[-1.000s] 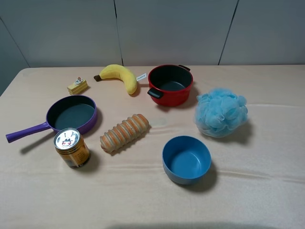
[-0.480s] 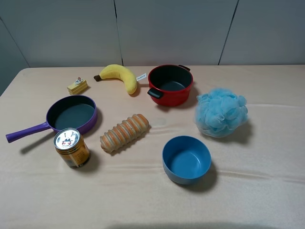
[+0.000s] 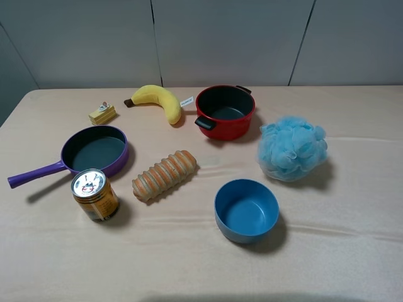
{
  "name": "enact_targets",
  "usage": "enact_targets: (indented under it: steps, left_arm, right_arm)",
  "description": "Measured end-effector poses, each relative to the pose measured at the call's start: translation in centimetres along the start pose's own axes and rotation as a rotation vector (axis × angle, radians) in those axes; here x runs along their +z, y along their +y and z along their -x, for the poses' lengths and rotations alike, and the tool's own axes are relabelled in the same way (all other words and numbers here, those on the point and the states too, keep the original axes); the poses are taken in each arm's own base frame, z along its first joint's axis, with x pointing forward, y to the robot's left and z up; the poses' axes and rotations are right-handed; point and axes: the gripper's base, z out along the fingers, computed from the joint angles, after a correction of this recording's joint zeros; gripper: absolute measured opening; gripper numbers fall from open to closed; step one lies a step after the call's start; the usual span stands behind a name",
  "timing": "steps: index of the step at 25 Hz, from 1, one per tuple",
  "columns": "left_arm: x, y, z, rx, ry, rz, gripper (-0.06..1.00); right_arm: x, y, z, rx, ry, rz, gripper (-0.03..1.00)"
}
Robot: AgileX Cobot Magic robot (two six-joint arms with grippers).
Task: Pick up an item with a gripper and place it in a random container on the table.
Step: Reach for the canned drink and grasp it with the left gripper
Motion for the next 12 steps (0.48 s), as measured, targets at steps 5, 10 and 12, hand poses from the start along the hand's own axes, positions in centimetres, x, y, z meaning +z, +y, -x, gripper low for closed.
enact_targets:
  steps: [5, 10, 12]
  left_arm:
    - [0.0, 0.0, 0.0, 0.0, 0.0, 0.0, 0.99]
    - [0.0, 0.0, 0.0, 0.0, 0.0, 0.0, 0.99]
    - [0.0, 0.0, 0.0, 0.0, 0.0, 0.0, 0.99]
  right_arm:
    - [0.0, 0.0, 0.0, 0.0, 0.0, 0.0, 0.69]
    - [0.0, 0.0, 0.0, 0.0, 0.0, 0.0, 0.69]
    - [0.0, 0.0, 0.0, 0.0, 0.0, 0.0, 0.69]
